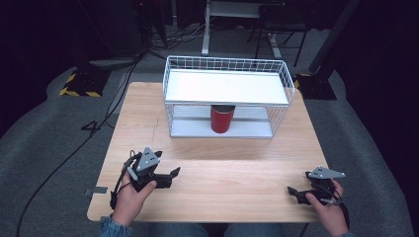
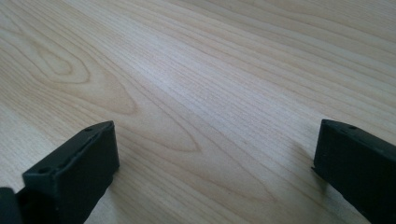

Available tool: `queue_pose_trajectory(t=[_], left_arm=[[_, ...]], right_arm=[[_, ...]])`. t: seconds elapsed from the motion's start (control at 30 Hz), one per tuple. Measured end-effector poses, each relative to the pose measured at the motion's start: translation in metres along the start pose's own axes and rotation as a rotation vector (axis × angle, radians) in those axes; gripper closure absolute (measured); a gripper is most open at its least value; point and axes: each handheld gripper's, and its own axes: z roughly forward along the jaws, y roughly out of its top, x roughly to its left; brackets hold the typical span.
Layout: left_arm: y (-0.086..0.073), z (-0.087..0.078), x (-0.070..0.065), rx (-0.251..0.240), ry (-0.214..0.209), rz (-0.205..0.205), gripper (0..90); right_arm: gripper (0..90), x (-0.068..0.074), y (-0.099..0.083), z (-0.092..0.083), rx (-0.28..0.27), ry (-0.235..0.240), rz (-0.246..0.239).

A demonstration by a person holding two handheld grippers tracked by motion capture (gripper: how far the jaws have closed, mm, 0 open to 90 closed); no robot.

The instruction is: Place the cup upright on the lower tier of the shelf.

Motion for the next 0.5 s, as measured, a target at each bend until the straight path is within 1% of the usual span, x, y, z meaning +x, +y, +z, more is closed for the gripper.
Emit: queue_pose_trajectory(t=[0.03,0.07,0.1,0.13,0.17,0.3,0.37,0.4,0.43,0.47,0.5], left_arm=[[-0.002,0.0,0.0,0.016,0.0,0.003,15.5],[-0.005,-0.001,0.0,0.026,-0.006,-0.009,15.6],[-0.007,-0.002,0.0,0.032,-0.005,-0.005,15.5],[-0.01,-0.002,0.0,0.04,-0.009,-0.022,15.5],[-0.013,-0.002,0.0,0.058,-0.017,-0.021,15.5],[-0.023,-0.001,0.002,0.091,-0.029,-0.036,15.5],[-0.028,0.0,0.003,0.112,-0.031,-0.053,15.6],[-0.031,0.001,0.003,0.128,-0.035,-0.069,15.6],[-0.032,0.002,0.004,0.138,-0.038,-0.069,15.6],[-0.036,0.003,0.005,0.156,-0.037,-0.084,15.6],[-0.037,0.003,0.005,0.161,-0.036,-0.086,15.6]], right_arm=[[0.1,0.0,0.0,0.0,0.0,0.0,-0.001],[0.1,0.0,0.0,0.0,0.0,0.0,-0.001],[0.1,0.0,0.0,0.0,0.001,-0.002,-0.001],[0.1,0.0,0.0,0.0,0.0,0.0,-0.001],[0.1,0.0,0.0,0.0,0.0,0.0,-0.001],[0.1,0.0,0.0,0.0,0.0,-0.001,-0.001],[0.1,0.0,0.0,0.0,0.0,0.0,0.0],[0.1,0.0,0.0,0.0,0.001,-0.002,-0.001],[0.1,0.0,0.0,0.0,0.0,0.0,-0.001],[0.1,0.0,0.0,0.0,0.0,0.0,-0.001],[0.1,0.0,0.0,0.0,0.0,0.0,0.0]])
